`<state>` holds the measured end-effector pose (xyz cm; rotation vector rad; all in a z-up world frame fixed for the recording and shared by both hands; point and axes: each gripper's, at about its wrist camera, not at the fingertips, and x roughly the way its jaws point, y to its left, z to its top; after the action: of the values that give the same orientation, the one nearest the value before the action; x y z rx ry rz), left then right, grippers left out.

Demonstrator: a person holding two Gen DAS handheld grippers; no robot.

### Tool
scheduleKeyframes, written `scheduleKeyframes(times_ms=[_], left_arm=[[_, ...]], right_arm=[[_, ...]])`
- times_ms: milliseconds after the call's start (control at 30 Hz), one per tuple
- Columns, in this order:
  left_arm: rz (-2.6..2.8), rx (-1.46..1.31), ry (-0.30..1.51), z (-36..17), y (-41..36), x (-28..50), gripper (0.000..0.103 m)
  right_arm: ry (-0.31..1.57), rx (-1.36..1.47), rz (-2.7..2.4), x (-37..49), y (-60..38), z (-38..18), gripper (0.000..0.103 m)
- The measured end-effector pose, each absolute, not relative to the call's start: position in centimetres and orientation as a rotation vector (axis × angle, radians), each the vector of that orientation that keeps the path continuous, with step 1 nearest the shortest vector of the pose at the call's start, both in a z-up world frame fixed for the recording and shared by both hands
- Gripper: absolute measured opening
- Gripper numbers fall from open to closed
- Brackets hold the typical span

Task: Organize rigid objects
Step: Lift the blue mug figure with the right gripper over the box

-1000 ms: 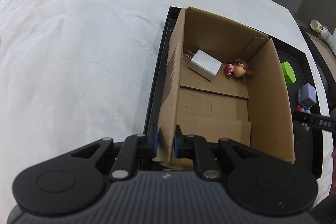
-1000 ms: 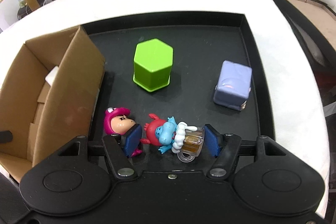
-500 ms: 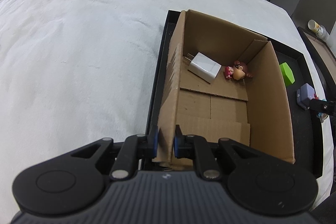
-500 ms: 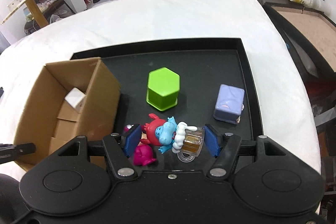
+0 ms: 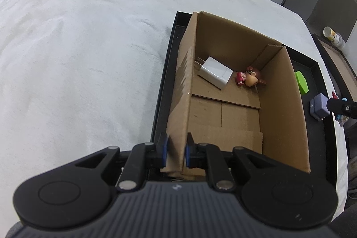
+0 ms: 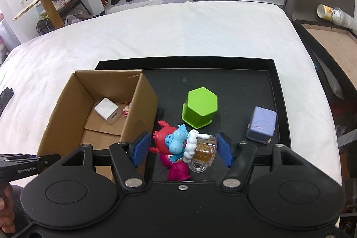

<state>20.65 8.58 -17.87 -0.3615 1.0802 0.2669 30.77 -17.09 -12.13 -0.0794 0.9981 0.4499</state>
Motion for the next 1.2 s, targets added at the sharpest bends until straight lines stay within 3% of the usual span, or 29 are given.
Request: scheduleKeyframes(times_ms=[1200], left_arm=[[0.231, -0.435, 1.07, -18.7, 9.9, 20.4, 0.015]], right_arm=[[0.994, -0.129, 0.639, 30.6, -6.0, -11.3, 0.063]])
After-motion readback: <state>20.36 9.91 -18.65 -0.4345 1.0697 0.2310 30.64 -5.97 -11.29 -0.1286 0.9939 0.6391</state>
